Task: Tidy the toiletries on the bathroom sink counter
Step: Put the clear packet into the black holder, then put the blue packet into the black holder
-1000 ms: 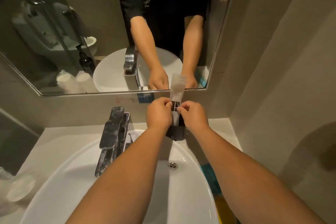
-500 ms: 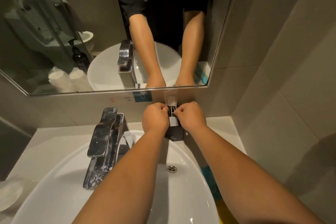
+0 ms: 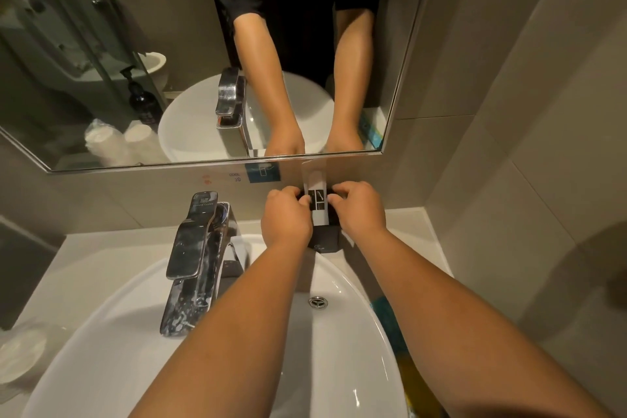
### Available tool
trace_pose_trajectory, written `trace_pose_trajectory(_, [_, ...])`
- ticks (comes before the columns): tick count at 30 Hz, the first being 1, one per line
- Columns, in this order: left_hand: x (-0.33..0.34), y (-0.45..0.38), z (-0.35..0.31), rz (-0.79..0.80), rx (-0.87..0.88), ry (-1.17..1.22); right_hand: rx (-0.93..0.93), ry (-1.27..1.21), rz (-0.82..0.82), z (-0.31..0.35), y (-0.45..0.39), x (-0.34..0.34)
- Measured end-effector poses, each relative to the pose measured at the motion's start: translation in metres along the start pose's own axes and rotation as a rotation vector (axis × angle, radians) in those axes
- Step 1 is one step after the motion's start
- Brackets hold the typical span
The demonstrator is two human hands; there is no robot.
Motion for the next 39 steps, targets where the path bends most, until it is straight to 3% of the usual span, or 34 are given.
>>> trace_pose_trajectory(6, [-0.022,0.056,-0.013,-0.055,0.010,0.220,0.027,-0.167,-0.089,-0.011,0.036,-0.066])
trace_pose_trajectory(11, [-0.003,0.149,-0.043,0.225,0.061,0.318,0.165,-0.035,-0.192,-0.077,0.127,-0.124])
trace_pose_trajectory(14, [0.032,0.203,-0.061,0.465,0.095,0.274,0.282,0.102,-0.124,-0.128,0.180,-0.123])
trace_pose_trajectory(19, [0.076,0.235,-0.074,0.644,0.068,0.126,0.446,0.234,-0.045,-0.176,0.213,-0.107])
trace_pose_trajectory(22, [0.094,0.233,-0.076,0.682,-0.031,0.062,0.500,0.247,-0.057,-0.184,0.215,-0.100])
trace_pose_trajectory(27, [0.117,0.228,-0.073,0.727,-0.040,-0.103,0.589,0.171,-0.047,-0.194,0.211,-0.090])
trace_pose_trajectory(33, [0.133,0.223,-0.081,0.895,0.102,-0.408,0.630,0.148,-0.047,-0.204,0.206,-0.086])
trace_pose_trajectory(35, [0.136,0.221,-0.077,0.887,0.072,-0.364,0.639,0.113,-0.037,-0.208,0.205,-0.082])
trace_pose_trajectory(39, [0.130,0.214,-0.072,0.734,-0.026,-0.021,0.650,-0.111,-0.044,-0.208,0.202,-0.077])
Point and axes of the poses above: each hand's wrist, its own y-axis away from the middle knuckle, its own x-axis out of the palm, z = x × y, the point moved 5 cm from there along -y, towards the middle knuckle, and after that the axes turned 6 degrees about x, right-handed, at the moved point
